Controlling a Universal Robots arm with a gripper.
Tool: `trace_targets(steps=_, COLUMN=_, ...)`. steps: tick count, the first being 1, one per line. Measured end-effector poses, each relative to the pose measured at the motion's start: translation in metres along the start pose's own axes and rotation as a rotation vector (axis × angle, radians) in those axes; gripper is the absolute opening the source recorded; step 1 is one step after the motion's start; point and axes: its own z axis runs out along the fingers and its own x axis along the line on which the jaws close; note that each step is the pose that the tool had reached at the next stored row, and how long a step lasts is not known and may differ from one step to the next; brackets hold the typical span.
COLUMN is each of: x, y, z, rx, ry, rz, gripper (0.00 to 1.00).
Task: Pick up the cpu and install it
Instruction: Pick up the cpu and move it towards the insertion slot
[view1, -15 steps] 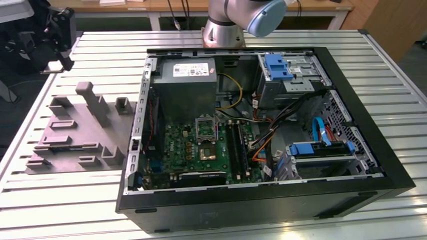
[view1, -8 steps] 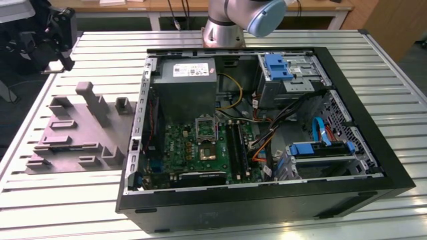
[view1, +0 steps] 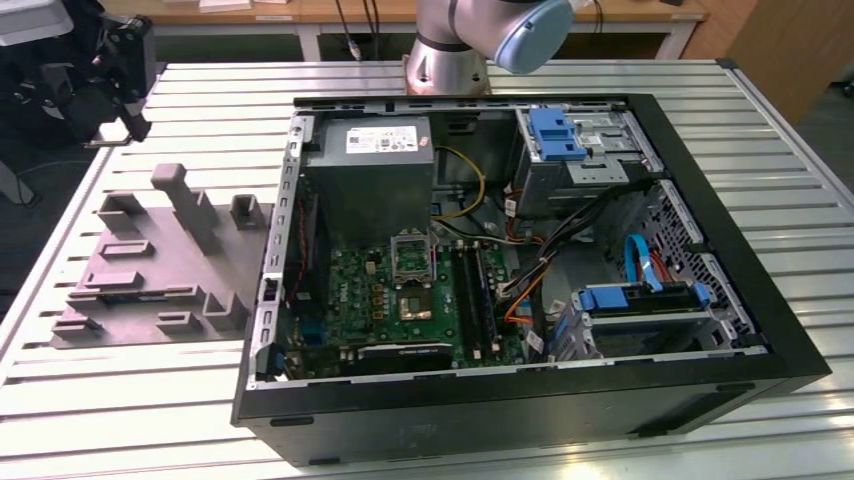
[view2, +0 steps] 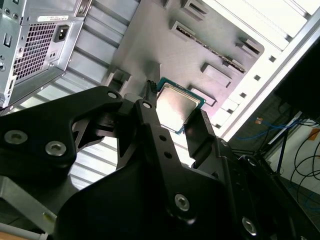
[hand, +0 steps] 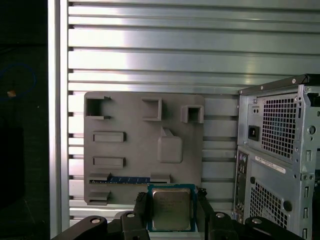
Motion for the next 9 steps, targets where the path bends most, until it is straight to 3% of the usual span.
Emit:
trace_targets(steps=7, x=-0.0013, y=0.0, z=0.0, rx=0.0, ry=0.0, rz=0.0, gripper=0.47)
trace_targets(steps=9, x=-0.0065, y=0.0, z=0.0001, rx=0.0, ry=0.0, rz=0.0, gripper=0.47)
